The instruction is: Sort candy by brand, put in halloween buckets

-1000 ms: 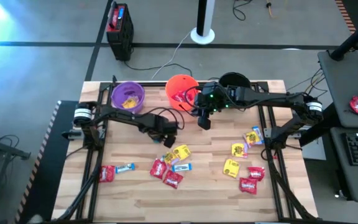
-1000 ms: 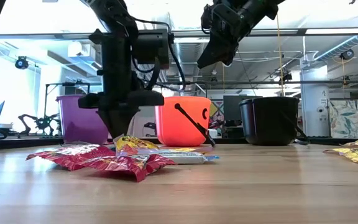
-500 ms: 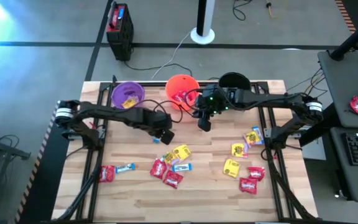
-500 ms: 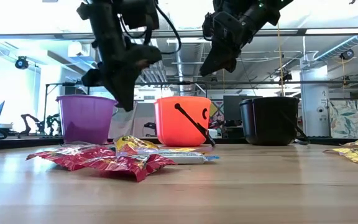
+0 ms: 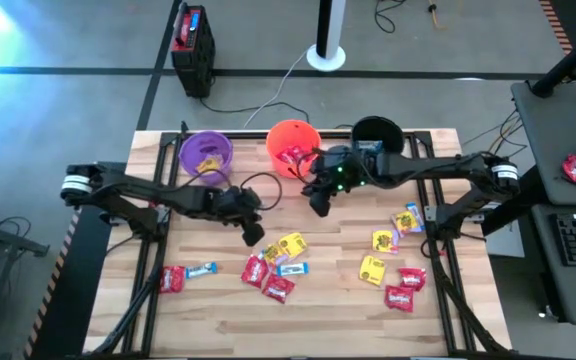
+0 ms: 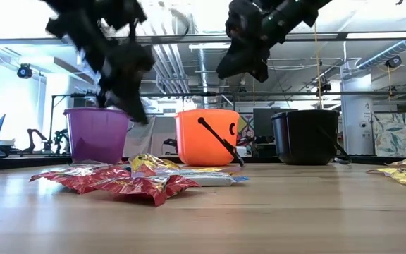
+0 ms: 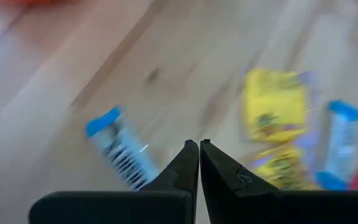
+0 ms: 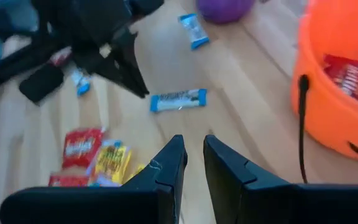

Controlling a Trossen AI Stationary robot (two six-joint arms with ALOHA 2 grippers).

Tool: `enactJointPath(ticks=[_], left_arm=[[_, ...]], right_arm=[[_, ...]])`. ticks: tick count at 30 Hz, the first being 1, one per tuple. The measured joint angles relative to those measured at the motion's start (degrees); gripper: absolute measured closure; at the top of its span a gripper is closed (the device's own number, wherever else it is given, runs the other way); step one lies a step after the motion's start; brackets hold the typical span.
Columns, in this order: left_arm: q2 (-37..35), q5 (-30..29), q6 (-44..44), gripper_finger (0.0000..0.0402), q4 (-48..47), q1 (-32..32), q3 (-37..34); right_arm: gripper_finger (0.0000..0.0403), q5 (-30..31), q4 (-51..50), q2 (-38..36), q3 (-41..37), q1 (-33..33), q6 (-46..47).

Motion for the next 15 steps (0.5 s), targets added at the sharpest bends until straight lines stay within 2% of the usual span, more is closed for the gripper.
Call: enactJointPath(ticks=[4, 9, 15], left_arm=[[-1.3, -1.33, -0.84, 0.0401, 0.88, 0.14, -3.38], [-1.97, -3.22, -0.97, 0.0401, -1.86, 0.07, -4.09], [-7.81, -3.55, -1.15, 0.0401, -3.07, -0.45, -3.55]], right_arm=[[0.0351, 1.26, 3.41, 3.17, 0.12, 1.12, 4.53], [0.0351, 1.08, 10.48, 10.5, 1.03, 2.75, 8.45], [0.0351, 1.65, 12.07, 18.52, 5.36, 3.44, 7.73]])
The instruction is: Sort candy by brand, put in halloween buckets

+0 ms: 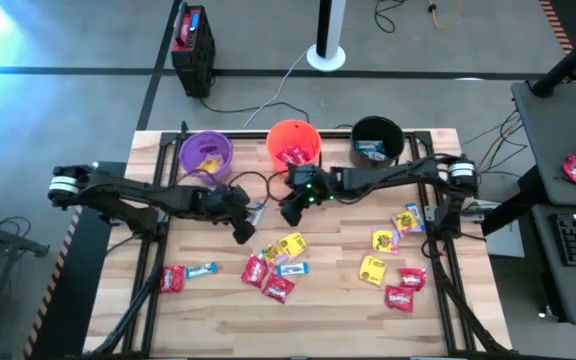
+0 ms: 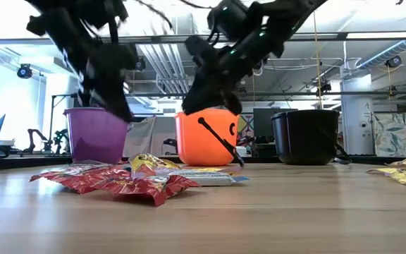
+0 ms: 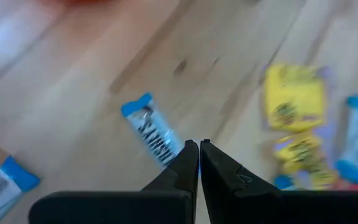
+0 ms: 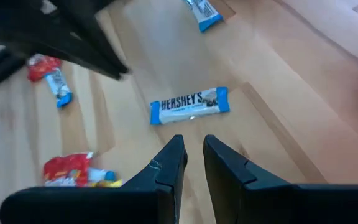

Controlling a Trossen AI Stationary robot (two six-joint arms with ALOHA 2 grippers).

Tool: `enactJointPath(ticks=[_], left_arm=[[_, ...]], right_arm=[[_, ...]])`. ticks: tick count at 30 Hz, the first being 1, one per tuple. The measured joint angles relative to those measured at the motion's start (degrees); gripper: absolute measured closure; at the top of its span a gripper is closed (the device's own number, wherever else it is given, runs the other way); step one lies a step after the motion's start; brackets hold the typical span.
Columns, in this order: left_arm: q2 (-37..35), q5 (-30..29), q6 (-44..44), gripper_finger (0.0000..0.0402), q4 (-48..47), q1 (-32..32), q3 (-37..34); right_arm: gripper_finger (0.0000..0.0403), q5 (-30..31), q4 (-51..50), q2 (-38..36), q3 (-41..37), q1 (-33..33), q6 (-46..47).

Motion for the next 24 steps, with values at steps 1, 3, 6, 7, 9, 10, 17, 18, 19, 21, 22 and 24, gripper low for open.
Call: enactJointPath(ticks=[1, 3, 6, 7, 9, 10, 17, 18, 19, 21, 22, 24], left_arm=[[-1.73, 0.0, -0.45, 0.0402, -0.05, 0.01, 0.0], [-4.97, -0.05, -1.25, 0.0402, -0.13, 0.03, 0.0], [-9.57, -1.53, -2.17, 0.0402, -0.21, 0.04, -0.02], [-10.93, -2.28, -2.92, 0.0402, -0.35, 0.04, -0.02], [-13.39, -4.21, -4.04, 0.0402, -1.1, 0.02, -0.06], [-14.52, -4.88, -4.46, 0.0402, -1.1, 0.04, -0.09], [-20.58, -7.99, -6.29, 0.0402, -1.14, 0.07, -0.09], [-21.33, -8.58, -6.7, 0.0402, -1.03, 0.07, -0.09], [-22.01, -9.16, -6.97, 0.0402, -1.34, 0.07, -0.08], [-23.06, -9.66, -7.23, 0.0402, -1.52, 0.07, 0.34], [-23.59, -9.9, -7.21, 0.0402, -1.61, 0.07, 0.66], [-24.36, -11.0, -7.14, 0.0402, -2.54, 0.07, 1.06]], right_arm=[[0.0351, 0.37, 0.15, 1.24, 0.97, 0.1, -0.54], [0.0351, 0.52, 0.36, 3.68, 2.6, 0.22, -2.3], [0.0351, 0.54, 1.75, 7.65, 5.27, 0.38, -4.13], [0.0351, 0.54, 2.11, 8.96, 6.21, 0.51, -4.34], [0.0351, 0.65, 3.03, 11.22, 8.15, 0.73, -5.54], [0.0351, 0.72, 2.93, 12.29, 9.14, 0.9, -6.48], [0.0351, 0.65, 2.86, 20.22, 16.86, 2.24, -10.25], [0.0351, 0.63, 2.48, 21.3, 17.77, 2.39, -10.22], [0.0351, 0.63, 2.54, 22.32, 18.76, 2.43, -10.21], [0.0351, 0.68, 1.68, 23.66, 19.89, 2.5, -10.27], [0.0351, 0.78, 1.43, 24.34, 20.47, 2.5, -10.34], [0.0351, 1.57, 0.52, 25.1, 21.02, 2.5, -10.69]])
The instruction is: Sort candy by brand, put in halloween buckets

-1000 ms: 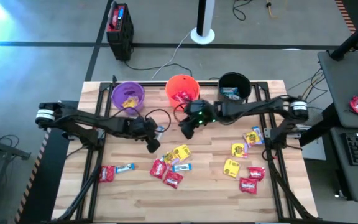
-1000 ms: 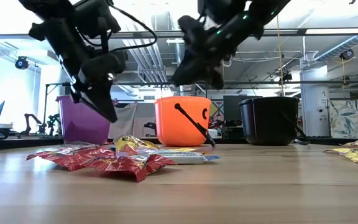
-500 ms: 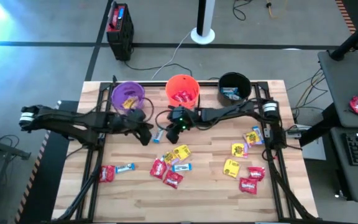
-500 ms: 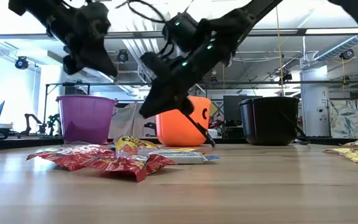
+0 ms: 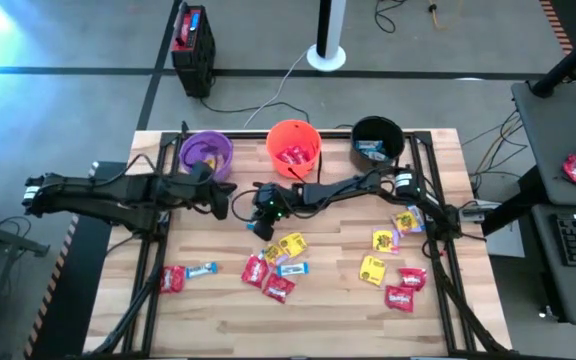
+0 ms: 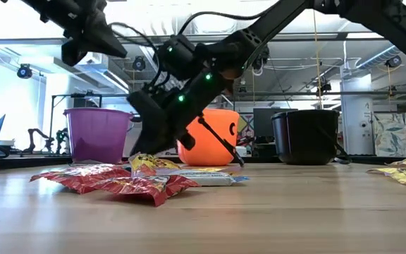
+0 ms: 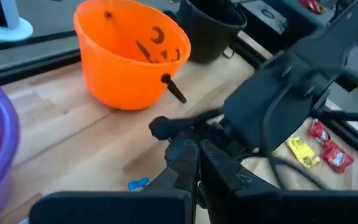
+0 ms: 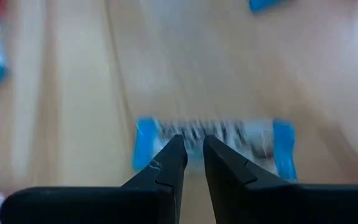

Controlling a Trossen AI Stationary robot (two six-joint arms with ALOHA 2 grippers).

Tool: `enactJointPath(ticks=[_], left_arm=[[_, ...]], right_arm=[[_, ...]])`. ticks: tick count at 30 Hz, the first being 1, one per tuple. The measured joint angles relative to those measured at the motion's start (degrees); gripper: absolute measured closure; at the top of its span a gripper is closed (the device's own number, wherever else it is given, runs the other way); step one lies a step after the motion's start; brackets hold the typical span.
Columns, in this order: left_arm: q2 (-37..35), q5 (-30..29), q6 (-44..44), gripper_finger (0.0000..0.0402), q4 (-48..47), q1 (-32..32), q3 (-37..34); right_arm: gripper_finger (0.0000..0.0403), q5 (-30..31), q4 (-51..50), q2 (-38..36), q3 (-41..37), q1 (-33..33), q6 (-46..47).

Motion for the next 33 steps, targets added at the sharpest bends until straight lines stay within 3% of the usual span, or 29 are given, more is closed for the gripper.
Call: enactJointPath(ticks=[8, 17, 20, 24, 28, 30, 33], left_arm=[[-1.34, -1.37, 0.19, 0.0402, -1.84, 0.0, 0.05], [-0.73, -1.75, 0.61, 0.0402, -2.92, 0.0, 0.03], [-0.57, -3.05, 1.72, 0.0402, -2.96, 0.0, 0.03], [-0.93, -4.5, 1.9, 0.0402, -2.72, 0.04, 0.01], [-1.18, -4.52, 1.9, 0.0402, -2.62, 0.04, 0.01], [-1.18, -4.52, 1.9, 0.0402, -2.63, 0.04, 0.01], [-1.07, -4.52, 1.9, 0.0402, -2.66, 0.04, 0.01]], right_arm=[[0.0351, 2.12, -7.15, -0.72, 0.33, 0.13, -4.56], [0.0351, 0.18, -21.18, -5.57, 0.18, 0.37, -6.0], [0.0351, -4.21, -22.36, -8.54, 0.18, -0.39, -13.72], [0.0351, -13.32, -24.77, -10.49, 0.31, -2.42, -33.45], [0.0351, -15.21, -26.22, -9.78, -0.28, -3.52, -50.82], [0.0351, -15.5, -25.67, -9.33, -0.26, -3.9, -54.38], [0.0346, -15.56, -22.59, -7.99, -0.26, -4.2, -51.74]])
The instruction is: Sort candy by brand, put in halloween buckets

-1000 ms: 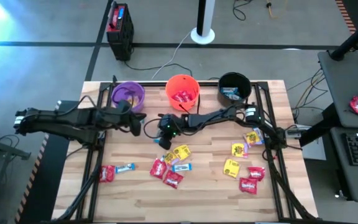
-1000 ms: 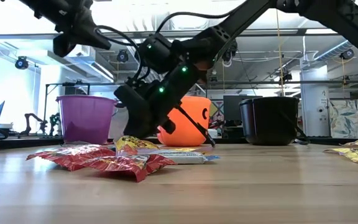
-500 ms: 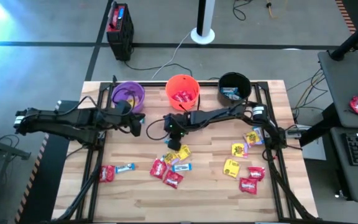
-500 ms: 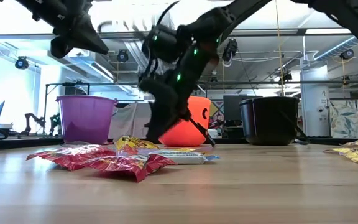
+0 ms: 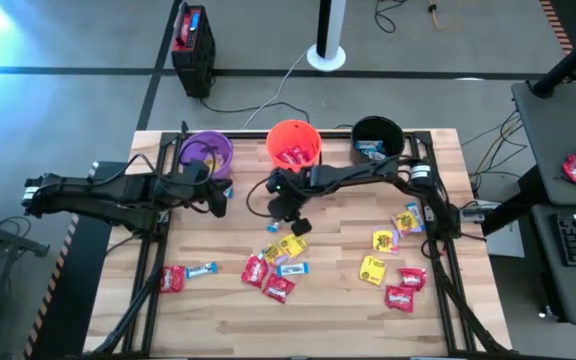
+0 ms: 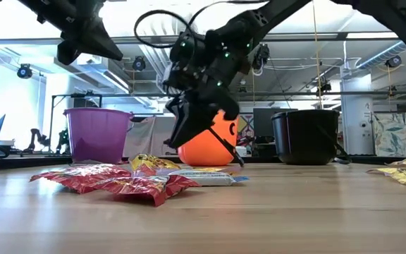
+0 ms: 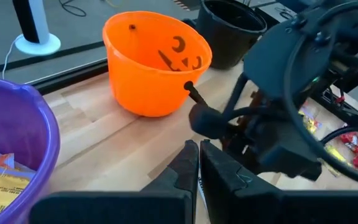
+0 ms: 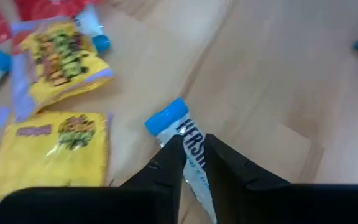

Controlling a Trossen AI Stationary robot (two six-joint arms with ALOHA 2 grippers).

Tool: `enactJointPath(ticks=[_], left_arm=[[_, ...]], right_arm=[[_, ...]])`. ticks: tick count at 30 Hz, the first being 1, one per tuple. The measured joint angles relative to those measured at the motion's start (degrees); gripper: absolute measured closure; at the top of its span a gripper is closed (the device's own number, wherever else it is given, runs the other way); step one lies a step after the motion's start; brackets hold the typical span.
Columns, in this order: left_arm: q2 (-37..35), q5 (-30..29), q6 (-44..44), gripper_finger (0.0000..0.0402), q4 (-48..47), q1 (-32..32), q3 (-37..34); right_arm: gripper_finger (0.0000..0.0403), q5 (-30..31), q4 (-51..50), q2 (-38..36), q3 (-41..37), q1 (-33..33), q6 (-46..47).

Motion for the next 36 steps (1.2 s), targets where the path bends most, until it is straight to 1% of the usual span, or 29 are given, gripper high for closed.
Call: enactJointPath(ticks=[3, 9, 12, 15, 18, 20, 23, 27, 30, 34, 36], left_arm=[[-0.02, -0.01, 0.03, 0.0402, 0.02, -0.04, 0.0], [0.17, -0.23, 1.77, 0.0402, -0.03, -0.04, 0.0], [0.15, -1.5, 1.84, 0.0402, 0.01, -0.04, 0.0], [0.15, -3.13, 2.19, 0.0402, -0.03, -0.04, -0.02], [0.15, -4.1, 2.66, 0.0402, -0.01, -0.04, -0.02], [0.15, -4.25, 3.02, 0.0402, 0.01, -0.04, -0.02], [0.09, -4.46, 3.04, 0.0402, 0.01, -0.04, -0.02], [0.09, -4.48, 3.04, 0.0402, 0.01, -0.04, -0.04], [0.15, -4.52, 3.04, 0.0402, 0.0, -0.04, -0.07], [0.21, -4.61, 3.04, 0.0402, 0.03, 0.0, -0.05], [0.22, -5.57, 3.04, 0.0402, 0.01, 0.02, -0.07]], right_arm=[[0.0319, 0.1, 1.84, 0.61, -0.02, -0.1, 3.75], [0.0227, 0.36, 2.3, 0.97, -0.02, -0.06, 5.88], [0.0188, -1.25, 2.71, 0.97, -0.02, 0.05, 6.33], [0.0166, -1.64, 3.23, 1.9, -0.02, 0.26, 4.88], [0.0157, -1.82, 3.75, 3.57, -0.11, 0.31, 2.73], [0.0157, -1.72, 4.89, 4.54, -0.11, 0.31, 2.33], [0.0165, 0.96, 4.66, 5.54, -0.11, 0.31, 2.27], [0.0187, 3.15, 4.15, 5.64, -0.02, 0.33, 0.76], [0.0218, 6.55, 3.76, 5.64, 0.0, 0.61, 3.36], [0.0276, 7.85, 3.26, 5.64, 0.07, 0.56, 14.2], [0.0306, 8.03, 2.95, 5.64, 0.11, 0.56, 18.21]])
